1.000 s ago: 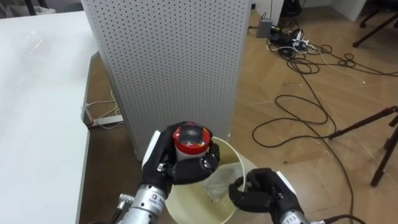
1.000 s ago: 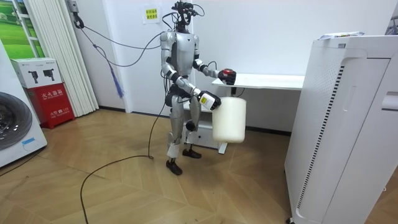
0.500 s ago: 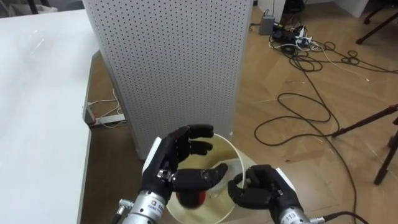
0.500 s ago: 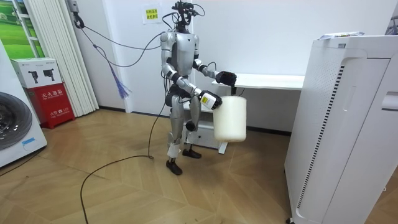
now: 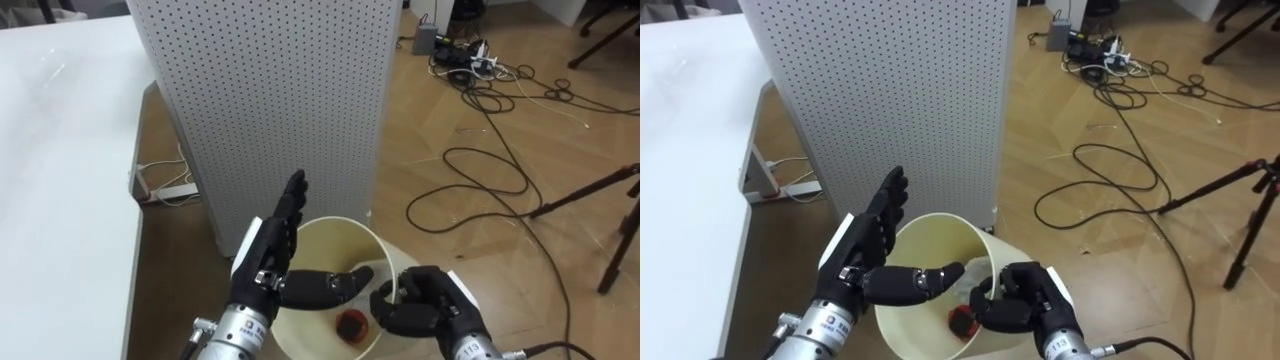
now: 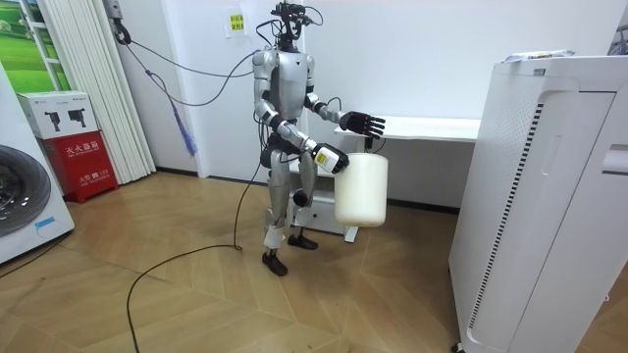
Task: Pick garbage
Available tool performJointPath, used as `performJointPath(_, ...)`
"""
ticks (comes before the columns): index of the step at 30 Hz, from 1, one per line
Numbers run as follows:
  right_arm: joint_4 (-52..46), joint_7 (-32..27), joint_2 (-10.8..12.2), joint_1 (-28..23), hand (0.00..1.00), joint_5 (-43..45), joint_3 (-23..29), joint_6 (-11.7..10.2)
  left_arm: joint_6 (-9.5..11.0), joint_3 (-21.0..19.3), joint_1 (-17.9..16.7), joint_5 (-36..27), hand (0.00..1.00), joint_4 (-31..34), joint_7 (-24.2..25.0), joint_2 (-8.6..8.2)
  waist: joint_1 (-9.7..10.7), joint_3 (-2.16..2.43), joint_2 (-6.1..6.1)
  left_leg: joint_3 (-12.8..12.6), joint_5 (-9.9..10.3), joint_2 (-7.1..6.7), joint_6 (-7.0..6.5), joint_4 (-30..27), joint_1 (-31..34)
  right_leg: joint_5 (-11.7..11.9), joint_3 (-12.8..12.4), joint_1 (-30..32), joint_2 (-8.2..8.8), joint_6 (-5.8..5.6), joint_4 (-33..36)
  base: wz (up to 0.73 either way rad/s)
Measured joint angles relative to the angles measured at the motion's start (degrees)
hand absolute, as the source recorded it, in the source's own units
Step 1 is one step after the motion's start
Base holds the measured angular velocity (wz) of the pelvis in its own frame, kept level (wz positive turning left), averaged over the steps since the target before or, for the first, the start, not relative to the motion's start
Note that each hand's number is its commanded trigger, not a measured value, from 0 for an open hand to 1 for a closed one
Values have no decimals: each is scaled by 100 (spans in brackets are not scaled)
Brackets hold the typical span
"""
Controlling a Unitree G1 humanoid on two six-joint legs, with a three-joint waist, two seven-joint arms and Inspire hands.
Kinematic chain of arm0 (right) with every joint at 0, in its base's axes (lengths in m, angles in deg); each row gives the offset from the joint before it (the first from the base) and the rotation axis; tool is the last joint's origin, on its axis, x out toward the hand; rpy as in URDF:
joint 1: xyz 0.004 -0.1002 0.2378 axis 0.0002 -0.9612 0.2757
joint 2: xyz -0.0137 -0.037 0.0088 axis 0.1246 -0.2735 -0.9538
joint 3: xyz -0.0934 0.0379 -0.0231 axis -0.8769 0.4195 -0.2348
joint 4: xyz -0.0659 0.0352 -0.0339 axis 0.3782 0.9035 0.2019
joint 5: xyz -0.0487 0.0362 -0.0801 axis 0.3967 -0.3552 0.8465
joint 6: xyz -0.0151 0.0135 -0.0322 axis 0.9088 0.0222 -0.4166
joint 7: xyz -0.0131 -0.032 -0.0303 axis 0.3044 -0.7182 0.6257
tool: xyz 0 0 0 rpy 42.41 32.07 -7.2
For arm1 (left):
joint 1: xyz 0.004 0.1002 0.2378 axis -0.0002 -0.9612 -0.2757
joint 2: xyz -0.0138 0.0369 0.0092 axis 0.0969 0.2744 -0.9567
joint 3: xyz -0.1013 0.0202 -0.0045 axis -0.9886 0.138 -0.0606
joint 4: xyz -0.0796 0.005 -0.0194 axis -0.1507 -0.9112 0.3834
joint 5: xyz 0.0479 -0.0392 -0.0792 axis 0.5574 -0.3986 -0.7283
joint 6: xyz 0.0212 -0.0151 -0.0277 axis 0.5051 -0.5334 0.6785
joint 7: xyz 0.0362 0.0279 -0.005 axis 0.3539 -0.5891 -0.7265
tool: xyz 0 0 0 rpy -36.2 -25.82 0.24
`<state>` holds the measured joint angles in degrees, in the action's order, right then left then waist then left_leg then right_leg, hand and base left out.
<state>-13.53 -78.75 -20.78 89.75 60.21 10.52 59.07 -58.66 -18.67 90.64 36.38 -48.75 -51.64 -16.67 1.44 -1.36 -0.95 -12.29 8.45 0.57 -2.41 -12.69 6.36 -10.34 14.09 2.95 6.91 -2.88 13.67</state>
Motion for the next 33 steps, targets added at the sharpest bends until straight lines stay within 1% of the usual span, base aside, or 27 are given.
performJointPath(9, 0, -1, 4, 0, 100, 2, -1, 0, 0, -4, 1, 1, 0, 1, -1, 8, -11, 2, 0, -14, 0, 1, 0, -16, -7, 0, -20, 3, 3, 0, 14, 0)
performJointPath(11, 2, -23, 6, -2, 100, 1, -4, 0, 1, -4, 7, 3, 0, -3, -14, 1, 19, 2, 0, -13, 0, -2, 0, -56, -6, 0, -40, -2, 14, 0, 51, 0)
performJointPath(13, 6, -45, 6, -2, 100, 3, -12, 0, 1, 6, 9, -17, 0, -3, -24, 0, 27, 1, -1, -16, 0, -4, -1, -106, -13, -3, -38, 17, 41, -4, 170, 0)
performJointPath(14, 5, -53, 1, 0, 100, 6, -7, 0, 1, 7, 2, -15, 0, -3, -40, -6, 30, 0, -1, -32, 7, -30, -11, -150, -15, -12, -32, 76, 98, -19, 324, -4)
performJointPath(16, 10, -86, -7, -2, 100, -16, 8, 0, 1, 6, 7, -16, 0, -13, -82, -7, 79, -6, 8, -50, 59, -42, -72, -254, -13, -38, 28, 210, 174, -49, 707, 0)
performJointPath(17, 15, -124, -10, 8, 100, -28, 21, 0, 1, 7, 37, -13, 0, -40, -122, -20, 114, -28, 41, -51, 139, -37, -105, -332, -14, -63, 36, 362, 240, -75, 1116, 10)
performJointPath(18, 15, -146, -12, 13, 100, -39, 43, 0, 1, 6, 57, -12, 0, -52, -148, -20, 144, -42, 39, -58, 231, -33, -149, -426, -3, -96, 29, 558, 335, -124, 1589, 6)
performJointPath(19, 16, -154, -26, 12, 100, -43, 43, 0, 1, 8, 53, -12, 0, -57, -163, -25, 147, -48, 46, -93, 277, -46, -177, -477, -1, -97, 29, 643, 398, -126, 1791, -9)
performJointPath(21, 16, -193, -64, 11, 100, -75, 43, 0, 1, 7, 34, -14, 0, -57, -183, 8, 141, -76, 86, -176, 521, -94, -291, -772, 33, -102, 29, 830, 569, -128, 2301, -23)
performJointPath(23, 26, -172, -77, -4, 100, -189, 43, 0, 2, -17, 40, 10, 0, -52, -235, 36, 139, -78, 91, -233, 651, -130, -342, -937, 58, -100, 44, 909, 661, -127, 2470, -21)
performJointPath(24, 31, -161, -72, -1, 100, -229, 46, 0, 5, -50, 52, 1, 0, -51, -250, 30, 134, -81, 86, -295, 703, -133, -411, -1032, 89, -94, 54, 989, 698, -125, 2515, -24)
performJointPath(25, 43, -144, -68, -1, 100, -229, 46, 0, 5, -69, 52, 5, 0, -52, -263, 22, 125, -80, 86, -311, 731, -133, -438, -1074, 99, -88, 56, 1022, 710, -121, 2532, -29)
performJointPath(26, 85, -110, -66, -1, 100, -225, 46, 0, 5, -113, 51, 4, 0, -52, -279, 17, 123, -81, 85, -354, 774, -134, -482, -1103, 99, -58, 53, 1145, 754, -106, 2633, -29)
performJointPath(28, 116, -89, -68, -3, 100, -230, 46, 0, 12, -183, 53, 4, 0, -53, -301, 5, 122, -81, 87, -441, 821, -131, -547, -1074, 107, -68, 117, 1463, 749, -92, 2563, -25)
performJointPath(29, 127, -84, -72, -5, 100, -250, 46, 0, 12, -186, 53, 6, 0, -53, -361, -2, 118, -83, 99, -473, 848, -131, -537, -1087, 108, -71, 190, 1694, 680, -82, 2360, -5)
performJointPath(30, 150, -88, -74, -16, 100, -249, 45, 0, 12, -182, 53, 7, 0, -56, -392, -7, 140, -84, 98, -497, 877, -131, -542, -1126, 87, 1, 334, 1864, 636, 4, 2006, 3)
performJointPath(31, 193, -93, -78, -13, 100, -236, 45, 0, 12, -170, 53, 7, 0, -57, -392, -20, 146, -83, 95, -506, 906, -131, -539, -1142, 63, 94, 404, 1914, 605, 67, 1784, 12)
performJointPath(32, 282, -117, -82, -13, 100, -218, 44, 0, 12, -164, 53, 5, 0, -60, -391, -26, 138, -83, 91, -506, 999, -131, -515, -1207, 9, 358, 550, 1944, 549, 146, 1301, 9)
performJointPath(33, 309, -134, -75, -21, 100, -212, 41, 0, 15, -174, 53, 4, 0, -60, -391, -20, 136, -81, 93, -499, 1122, -130, -477, -1307, -31, 664, 694, 1919, 495, 270, 929, 9)
